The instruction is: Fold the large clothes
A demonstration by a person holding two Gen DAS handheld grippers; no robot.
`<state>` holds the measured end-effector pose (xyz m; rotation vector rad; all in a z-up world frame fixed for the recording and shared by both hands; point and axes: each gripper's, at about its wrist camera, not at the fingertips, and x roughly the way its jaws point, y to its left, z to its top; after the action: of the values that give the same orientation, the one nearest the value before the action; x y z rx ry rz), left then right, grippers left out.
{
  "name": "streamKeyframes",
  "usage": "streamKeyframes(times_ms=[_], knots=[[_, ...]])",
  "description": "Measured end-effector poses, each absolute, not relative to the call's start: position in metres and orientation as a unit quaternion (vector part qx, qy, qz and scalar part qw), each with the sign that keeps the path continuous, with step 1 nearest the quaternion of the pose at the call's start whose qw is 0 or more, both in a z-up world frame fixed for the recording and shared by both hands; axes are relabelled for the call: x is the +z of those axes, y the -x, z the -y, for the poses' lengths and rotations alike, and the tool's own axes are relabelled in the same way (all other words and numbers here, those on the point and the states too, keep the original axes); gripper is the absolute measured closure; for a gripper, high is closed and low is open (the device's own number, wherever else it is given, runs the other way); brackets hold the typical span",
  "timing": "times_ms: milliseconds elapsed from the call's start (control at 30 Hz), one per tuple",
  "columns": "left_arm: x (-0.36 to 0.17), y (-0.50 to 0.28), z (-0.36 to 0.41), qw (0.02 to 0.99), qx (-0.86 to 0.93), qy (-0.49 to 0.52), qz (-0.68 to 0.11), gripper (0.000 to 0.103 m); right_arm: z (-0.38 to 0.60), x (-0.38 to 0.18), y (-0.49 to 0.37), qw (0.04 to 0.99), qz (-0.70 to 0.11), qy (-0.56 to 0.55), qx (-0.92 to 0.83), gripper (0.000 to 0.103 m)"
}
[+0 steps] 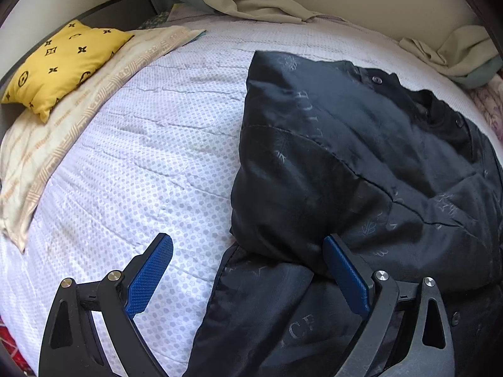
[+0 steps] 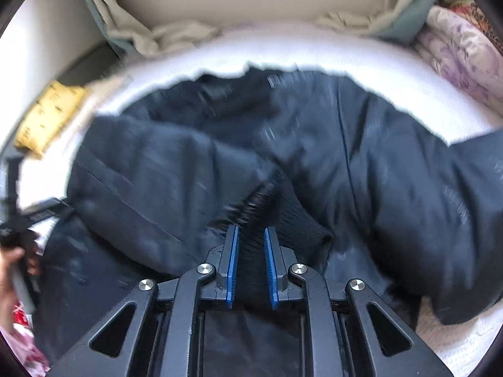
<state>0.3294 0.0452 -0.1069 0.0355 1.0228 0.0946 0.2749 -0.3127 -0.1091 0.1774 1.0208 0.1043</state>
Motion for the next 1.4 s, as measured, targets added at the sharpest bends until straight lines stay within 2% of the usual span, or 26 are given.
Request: streamKeyframes(times_ms=[267, 433, 533, 600, 667, 1167, 1233, 1300, 1400], knots=[[-0.107, -0.327, -0.041, 0.874, 0.048, -0.034, -0.482, 0.005, 0.313, -0.132, -0.276, 0.865, -0.495, -0.076, 0.042, 0.099], [-0.098, -0.322, -0.030, 0.880, 0.048, -0.056, -0.470, 0.005, 0.325, -0.129, -0.275, 0.855, -0.502, -0.124, 0.052, 0.098], [-0.092, -0.317, -0.025, 0.882, 0.041, -0.057, -0.465, 0.006, 0.331, -0.116, -0.269, 0.854, -0.494, -0.157, 0.049, 0.086], [-0.088, -0.313, -0.023, 0.884, 0.035, -0.054, -0.462, 0.006, 0.331, -0.104, -0.264, 0.862, -0.483, -0.147, 0.041, 0.070], [-0.083, -0.310, -0.020, 0.888, 0.032, -0.056, -0.456, 0.006, 0.332, -0.094, -0.258, 0.870, -0.469, -0.147, 0.036, 0.059], [-0.044, -0.274, -0.001, 0.905, -0.036, -0.022, -0.424, 0.005, 0.388, -0.049, -0.220, 0.871, -0.433, -0.231, 0.019, 0.058], [-0.039, -0.267, 0.002, 0.909, -0.046, -0.020, -0.415, 0.001, 0.403, -0.039, -0.210, 0.873, -0.419, -0.251, 0.015, 0.057], [-0.034, -0.259, 0.003, 0.913, -0.053, -0.021, -0.403, 0.001, 0.423, -0.030, -0.200, 0.873, -0.402, -0.276, 0.007, 0.051], [-0.027, -0.250, 0.003, 0.917, -0.059, -0.026, -0.394, 0.001, 0.467, -0.018, -0.176, 0.868, -0.364, -0.339, -0.015, 0.049]])
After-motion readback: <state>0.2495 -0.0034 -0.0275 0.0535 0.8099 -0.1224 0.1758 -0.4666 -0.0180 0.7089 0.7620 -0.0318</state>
